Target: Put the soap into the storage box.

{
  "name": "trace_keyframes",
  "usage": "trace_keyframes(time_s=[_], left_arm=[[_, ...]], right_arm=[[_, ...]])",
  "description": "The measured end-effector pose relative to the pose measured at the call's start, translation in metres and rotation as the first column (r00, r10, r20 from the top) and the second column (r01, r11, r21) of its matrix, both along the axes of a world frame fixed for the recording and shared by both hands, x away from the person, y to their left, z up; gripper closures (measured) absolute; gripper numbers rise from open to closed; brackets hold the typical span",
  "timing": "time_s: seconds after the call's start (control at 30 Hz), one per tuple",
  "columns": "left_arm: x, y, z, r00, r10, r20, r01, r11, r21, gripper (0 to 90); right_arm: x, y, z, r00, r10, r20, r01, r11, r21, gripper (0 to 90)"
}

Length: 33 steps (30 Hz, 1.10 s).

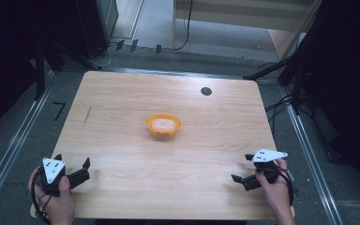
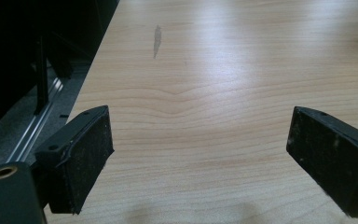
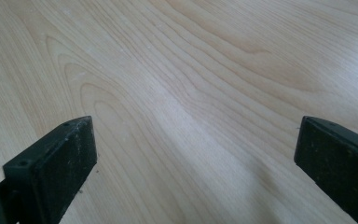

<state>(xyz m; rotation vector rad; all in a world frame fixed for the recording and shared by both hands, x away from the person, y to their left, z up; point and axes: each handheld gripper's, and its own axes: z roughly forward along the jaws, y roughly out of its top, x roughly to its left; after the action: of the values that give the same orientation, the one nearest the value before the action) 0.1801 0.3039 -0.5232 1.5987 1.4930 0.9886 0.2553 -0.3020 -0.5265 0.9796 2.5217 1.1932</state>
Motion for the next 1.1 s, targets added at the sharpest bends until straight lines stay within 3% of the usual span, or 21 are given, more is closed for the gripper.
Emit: trace_keyframes(time_s=[0.7,1.1], left_arm=[[0.000,0.000,0.000,1.0000,0.009,0.002,-0.009,1.0000,-0.003,7.3],[0.000,-0.001,0.000,1.0000,0.009,0.001,-0.009,0.9999,0.005,7.3]], right_arm=[[-0.027,-0.040,-0.018,0.9949,-0.100,0.012,0.100,0.9944,0.034,0.0],[-0.048,-0.072,-0.025,0.9847,-0.172,0.030,0.168,0.9813,0.093,0.0]])
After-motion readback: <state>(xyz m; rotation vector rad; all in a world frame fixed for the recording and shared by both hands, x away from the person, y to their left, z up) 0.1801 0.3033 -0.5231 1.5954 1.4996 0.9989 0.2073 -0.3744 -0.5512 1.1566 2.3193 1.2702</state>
